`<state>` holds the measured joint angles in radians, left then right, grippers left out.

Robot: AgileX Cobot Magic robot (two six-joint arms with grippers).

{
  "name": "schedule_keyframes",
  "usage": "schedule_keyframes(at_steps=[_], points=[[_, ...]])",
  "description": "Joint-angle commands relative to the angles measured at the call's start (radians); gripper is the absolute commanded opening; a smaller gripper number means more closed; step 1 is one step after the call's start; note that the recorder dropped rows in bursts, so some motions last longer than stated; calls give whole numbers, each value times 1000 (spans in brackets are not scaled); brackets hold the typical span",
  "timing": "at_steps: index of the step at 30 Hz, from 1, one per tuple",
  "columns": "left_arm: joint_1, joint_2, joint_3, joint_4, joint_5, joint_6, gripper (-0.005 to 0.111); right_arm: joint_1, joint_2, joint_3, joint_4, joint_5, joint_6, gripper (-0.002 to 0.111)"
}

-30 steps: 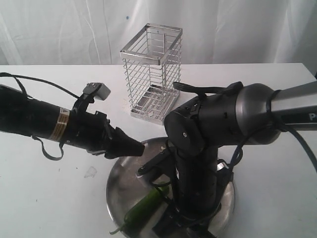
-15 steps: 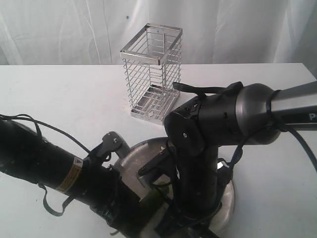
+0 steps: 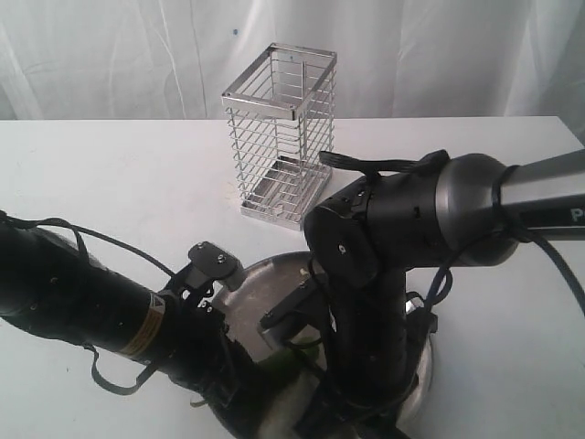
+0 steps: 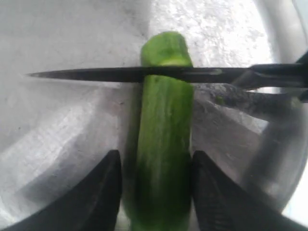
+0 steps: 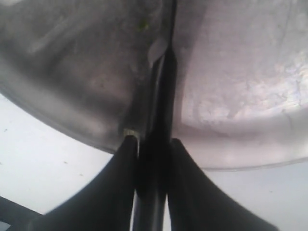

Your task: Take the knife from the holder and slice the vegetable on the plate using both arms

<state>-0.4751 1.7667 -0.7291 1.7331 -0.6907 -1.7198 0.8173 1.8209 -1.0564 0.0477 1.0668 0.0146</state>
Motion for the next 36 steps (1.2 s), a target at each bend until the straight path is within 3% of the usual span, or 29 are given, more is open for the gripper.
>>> schedule_keyframes(at_steps=[1, 5, 13, 21, 26, 36], points=[[5, 4, 6, -38, 140, -31, 39, 0, 4, 0, 4, 59, -15, 0], [5, 4, 6, -126, 142, -31, 35, 0, 4, 0, 4, 66, -15, 0], [5, 4, 6, -133, 93, 2, 32, 0, 4, -7, -48, 17, 26, 0], [5, 2, 6, -133, -10, 52, 58, 0, 2, -30, -75, -47, 61, 0], [5, 2, 6, -126, -67, 52, 59, 0, -18, -30, -223, -64, 184, 0], [5, 2, 6, -112, -75, 55, 59, 0, -85, -8, -227, -90, 198, 0]])
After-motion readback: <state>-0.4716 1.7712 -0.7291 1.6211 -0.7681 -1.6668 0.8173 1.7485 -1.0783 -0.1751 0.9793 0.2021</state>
